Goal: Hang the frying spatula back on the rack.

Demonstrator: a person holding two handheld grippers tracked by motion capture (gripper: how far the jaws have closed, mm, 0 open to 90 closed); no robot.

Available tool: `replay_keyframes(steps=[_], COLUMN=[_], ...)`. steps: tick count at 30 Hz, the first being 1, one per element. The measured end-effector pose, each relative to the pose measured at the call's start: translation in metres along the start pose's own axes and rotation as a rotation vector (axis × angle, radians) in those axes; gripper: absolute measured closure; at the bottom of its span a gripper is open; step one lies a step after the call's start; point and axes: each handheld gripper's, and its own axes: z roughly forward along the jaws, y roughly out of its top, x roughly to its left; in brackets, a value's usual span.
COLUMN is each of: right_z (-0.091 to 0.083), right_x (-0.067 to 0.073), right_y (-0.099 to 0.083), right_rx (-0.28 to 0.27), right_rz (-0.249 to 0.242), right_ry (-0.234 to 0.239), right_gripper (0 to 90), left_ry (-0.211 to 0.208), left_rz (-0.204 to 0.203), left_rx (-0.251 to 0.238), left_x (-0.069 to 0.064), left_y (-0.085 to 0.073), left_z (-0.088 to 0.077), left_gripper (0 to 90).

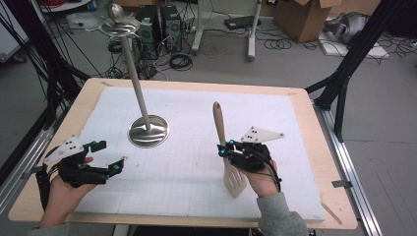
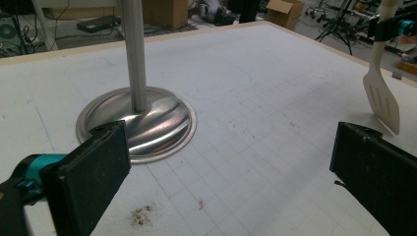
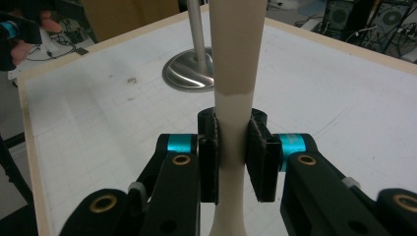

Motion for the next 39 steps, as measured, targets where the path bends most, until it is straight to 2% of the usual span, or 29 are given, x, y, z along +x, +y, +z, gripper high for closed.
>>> replay_keyframes(steps=[17,30,39], right_z=[-0.002,0.008,0.01], right_x=[0.005,0.006,0.005], right_y=[0.022,0.041,0.061], right_rx=[-0.047,-0.04,-0.036], right_rz=[-0.028,-0.044,-0.059], right_ry=[0.019,0.043,0.053], right_gripper=[77.4,77.4,77.4], left_ry=[0.016,0.026,0.027], left_rz=[-0.006,-0.012,-0.017], left_rx=[0.0,-0.015,-0.025], left_x=[0.001,0.002,0.003], left_y=[-0.003,-0.004,-0.004], left_z=[-0.007,-0.015,-0.019], left_gripper=[2.3,2.3,2.3])
